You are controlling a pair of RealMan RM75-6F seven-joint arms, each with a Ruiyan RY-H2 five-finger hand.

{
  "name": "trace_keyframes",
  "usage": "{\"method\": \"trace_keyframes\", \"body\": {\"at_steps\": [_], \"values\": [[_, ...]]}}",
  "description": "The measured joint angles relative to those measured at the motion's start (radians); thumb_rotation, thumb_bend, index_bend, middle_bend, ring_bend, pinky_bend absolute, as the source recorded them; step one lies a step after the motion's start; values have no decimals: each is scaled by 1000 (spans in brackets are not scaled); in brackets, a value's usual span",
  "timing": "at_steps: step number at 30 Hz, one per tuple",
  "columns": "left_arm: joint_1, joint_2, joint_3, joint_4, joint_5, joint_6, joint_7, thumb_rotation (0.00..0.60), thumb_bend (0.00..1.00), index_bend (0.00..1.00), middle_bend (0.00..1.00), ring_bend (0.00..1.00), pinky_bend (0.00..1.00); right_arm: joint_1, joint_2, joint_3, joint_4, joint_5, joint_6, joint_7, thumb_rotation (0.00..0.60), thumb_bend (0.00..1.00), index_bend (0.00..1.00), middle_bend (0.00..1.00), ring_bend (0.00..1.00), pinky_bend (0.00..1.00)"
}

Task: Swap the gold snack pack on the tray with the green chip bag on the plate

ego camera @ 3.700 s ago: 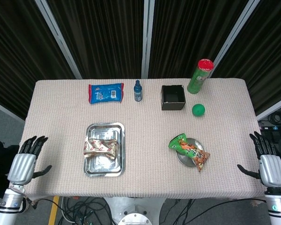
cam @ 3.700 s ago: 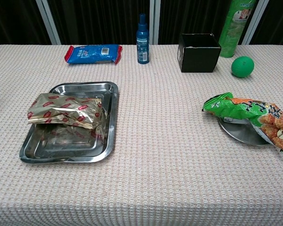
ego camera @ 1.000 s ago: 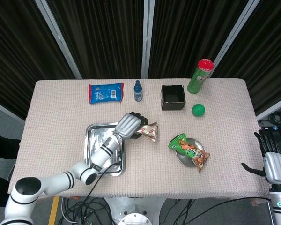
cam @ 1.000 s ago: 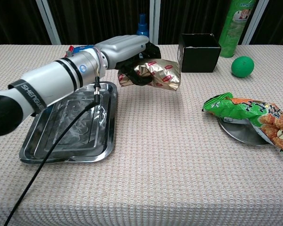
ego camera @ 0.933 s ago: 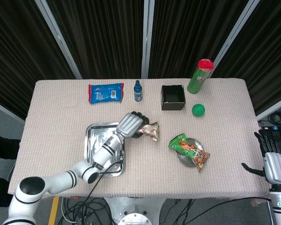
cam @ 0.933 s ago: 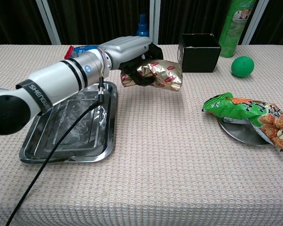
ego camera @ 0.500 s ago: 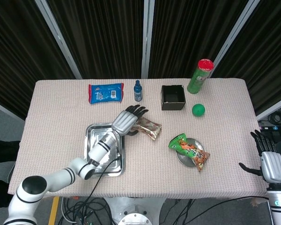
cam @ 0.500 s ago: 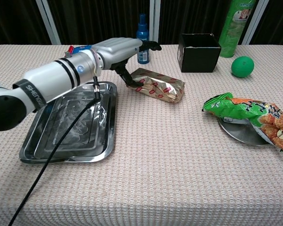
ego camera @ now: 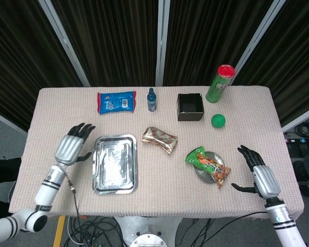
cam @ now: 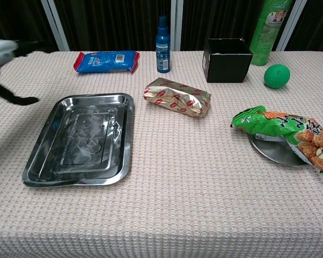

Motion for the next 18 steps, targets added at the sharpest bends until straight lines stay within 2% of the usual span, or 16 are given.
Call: {"method": "trace_keyframes", "body": {"at_steps": [5,14,17,18], "values": [[116,62,67,-39,11,102,-25,600,221,89,89,43,136,30,-67,15,-39,50,-47,-123,600,23,0,0,0,0],[239,89,102,-25,68,221,-170,600,193,91,99,43,130,63,-206,52,-26,228,-127,-289,600,74,0,6,0,0],[276,95,117,-15,102,259,-200,600,190,91,102,43,130,79,-239,68,-11,267,-149,-318,600,96,0,36,0,6],[290,96,122,-12,113,272,-210,600,190,92,103,44,130,85,-249,73,-7,280,-158,-327,600,117,0,67,1,37]]}}
